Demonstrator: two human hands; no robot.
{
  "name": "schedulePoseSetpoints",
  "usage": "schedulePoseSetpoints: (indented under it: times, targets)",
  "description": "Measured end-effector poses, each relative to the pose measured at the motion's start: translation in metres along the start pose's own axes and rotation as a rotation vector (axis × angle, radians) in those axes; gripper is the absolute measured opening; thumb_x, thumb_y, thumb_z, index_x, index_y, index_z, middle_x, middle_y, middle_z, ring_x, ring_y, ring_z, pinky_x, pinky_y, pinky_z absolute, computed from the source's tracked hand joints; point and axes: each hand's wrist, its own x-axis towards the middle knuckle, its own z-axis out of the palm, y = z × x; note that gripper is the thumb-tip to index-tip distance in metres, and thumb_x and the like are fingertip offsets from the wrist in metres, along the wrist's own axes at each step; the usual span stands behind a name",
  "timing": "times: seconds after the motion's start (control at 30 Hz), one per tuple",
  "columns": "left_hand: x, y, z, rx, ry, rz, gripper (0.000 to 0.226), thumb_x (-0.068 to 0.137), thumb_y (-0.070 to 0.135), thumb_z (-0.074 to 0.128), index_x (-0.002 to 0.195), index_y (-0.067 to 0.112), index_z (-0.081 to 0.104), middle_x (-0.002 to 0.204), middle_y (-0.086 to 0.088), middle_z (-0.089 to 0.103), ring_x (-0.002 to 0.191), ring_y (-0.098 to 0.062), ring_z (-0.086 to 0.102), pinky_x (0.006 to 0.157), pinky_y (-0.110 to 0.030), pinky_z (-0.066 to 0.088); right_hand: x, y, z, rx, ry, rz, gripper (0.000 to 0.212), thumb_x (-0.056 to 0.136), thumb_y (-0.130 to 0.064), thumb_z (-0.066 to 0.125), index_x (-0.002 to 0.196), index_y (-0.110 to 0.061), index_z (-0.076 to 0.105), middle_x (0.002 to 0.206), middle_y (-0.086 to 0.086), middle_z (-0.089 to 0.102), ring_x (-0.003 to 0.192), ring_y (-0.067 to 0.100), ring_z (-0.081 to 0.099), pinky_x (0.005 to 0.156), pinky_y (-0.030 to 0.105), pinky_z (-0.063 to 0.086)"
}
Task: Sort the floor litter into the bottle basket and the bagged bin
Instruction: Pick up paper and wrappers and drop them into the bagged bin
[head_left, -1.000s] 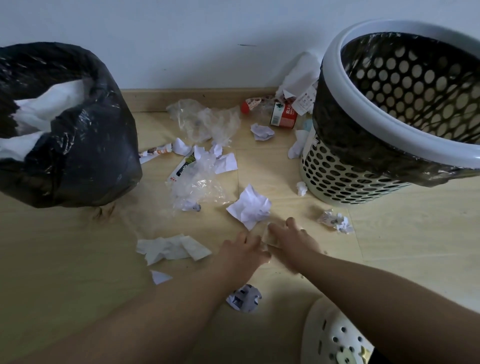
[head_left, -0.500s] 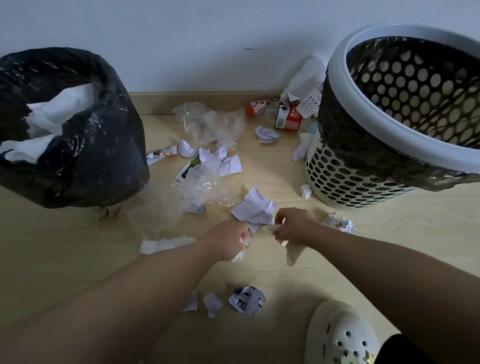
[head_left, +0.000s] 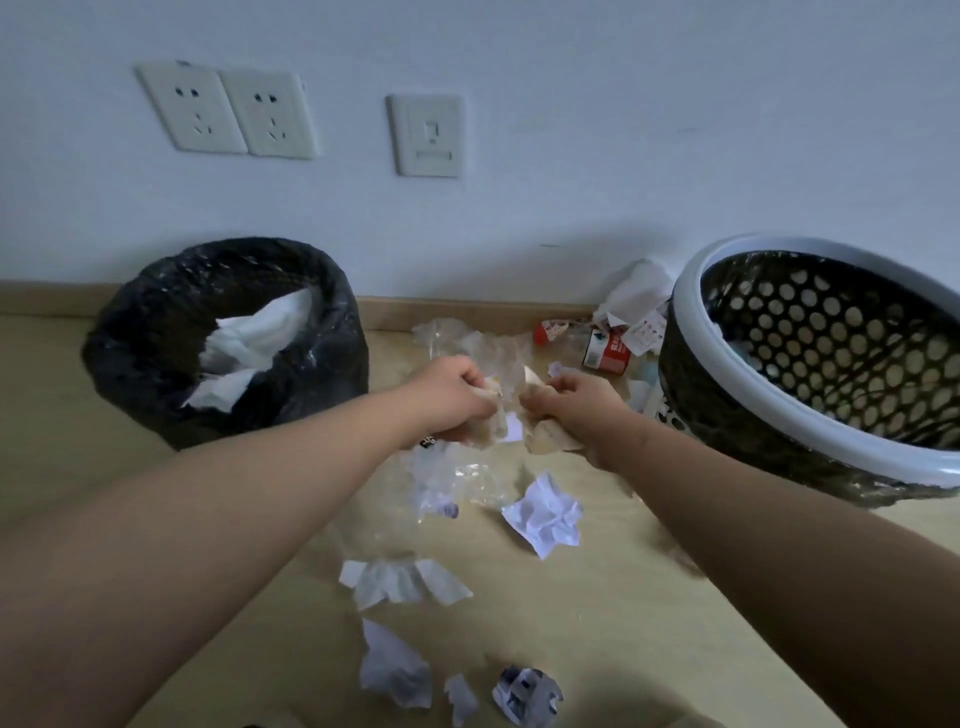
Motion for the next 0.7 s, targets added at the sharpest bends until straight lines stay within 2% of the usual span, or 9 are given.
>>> schedulePoseSetpoints:
  times: [0.07,0.23,0.3,0.4,0.47,0.57,0.63,0.67,0.7]
  targets:
    - [-0.004,0.004,-0.02,-0.095,0.093,-0.018,0.02,0.084,0.011,0.065,0.073,0.021,0.051,0.076,0.0,0.052,0.063,-0.013,0.054,0.052,-0.023,0.05,-0.005,-0.024,0.01,0.082,0.029,-0.019,0.012,0.085,-0.013,0.068,0.082,-0.012,0.057,0.072,0.004,0.061,0.057,0.014,0.057,0.046,0.021,0.049]
    - [-0.023,0.019,-0.075,-0.465,0.279,-0.005,0.019,0.086,0.009,0.063,0.075,0.019,0.051,0.077,-0.001,0.054,0.065,-0.013,0.053,0.04,-0.019,0.045,-0.014,-0.073,0.059,0.323,0.026,0.005,0.014,0.085,-0.013,0.068,0.079,-0.011,0.055,0.074,0.007,0.059,0.059,0.016,0.055,0.041,0.019,0.042]
    - [-0.034,0.021,-0.096,-0.585,0.36,-0.029,0.018,0.088,0.008,0.062,0.078,0.018,0.051,0.08,-0.003,0.056,0.066,-0.013,0.055,0.039,-0.017,0.048,-0.022,-0.089,0.088,0.413,-0.032,0.026,0.011,0.086,-0.012,0.067,0.089,-0.008,0.058,0.074,0.007,0.059,0.06,0.017,0.055,0.044,0.021,0.043]
    - [-0.046,0.01,-0.129,-0.699,0.514,-0.081,0.01,0.089,0.009,0.061,0.089,0.015,0.052,0.092,-0.008,0.056,0.069,-0.016,0.056,0.037,-0.014,0.047,-0.027,-0.104,0.129,0.479,-0.076,0.048,0.022,0.085,-0.011,0.068,0.103,-0.005,0.059,0.078,0.009,0.06,0.065,0.02,0.058,0.052,0.03,0.049]
    - [-0.05,-0.001,-0.151,-0.758,0.628,-0.11,0.012,0.089,0.01,0.061,0.084,0.015,0.052,0.098,-0.009,0.054,0.065,-0.017,0.054,0.037,-0.014,0.046,-0.026,-0.112,0.153,0.519,-0.08,0.062,0.024,0.083,-0.008,0.069,0.104,-0.003,0.057,0.083,0.013,0.06,0.072,0.025,0.06,0.06,0.036,0.052]
    - [-0.051,-0.016,-0.174,-0.848,0.793,-0.139,0.021,0.089,0.01,0.061,0.077,0.018,0.046,0.099,-0.008,0.051,0.068,-0.018,0.052,0.035,-0.013,0.045,-0.02,-0.127,0.179,0.609,-0.102,0.055,0.023,0.085,-0.002,0.063,0.106,0.0,0.054,0.078,0.013,0.056,0.064,0.022,0.054,0.058,0.034,0.049]
    - [-0.047,-0.025,-0.183,-0.881,0.878,-0.164,0.013,0.09,0.01,0.058,0.083,0.016,0.048,0.111,-0.011,0.051,0.086,-0.024,0.056,0.04,-0.019,0.05,-0.017,-0.139,0.188,0.664,-0.151,0.027,0.031,0.088,-0.001,0.057,0.118,0.006,0.053,0.095,0.02,0.061,0.07,0.024,0.057,0.077,0.039,0.053]
    - [-0.046,-0.027,-0.187,-0.894,0.892,-0.163,0.007,0.091,0.011,0.055,0.093,0.014,0.05,0.118,-0.012,0.05,0.098,-0.028,0.055,0.047,-0.025,0.053,-0.017,-0.144,0.191,0.679,-0.203,0.009,0.036,0.092,-0.003,0.053,0.126,0.007,0.049,0.114,0.025,0.059,0.084,0.03,0.062,0.09,0.041,0.05]
    - [-0.045,-0.029,-0.189,-0.898,0.892,-0.149,0.013,0.093,0.013,0.053,0.105,0.015,0.051,0.125,-0.013,0.048,0.106,-0.03,0.052,0.058,-0.033,0.055,-0.016,-0.148,0.192,0.703,-0.261,-0.007,0.039,0.095,-0.007,0.049,0.131,0.007,0.045,0.131,0.026,0.05,0.107,0.035,0.059,0.099,0.04,0.045]
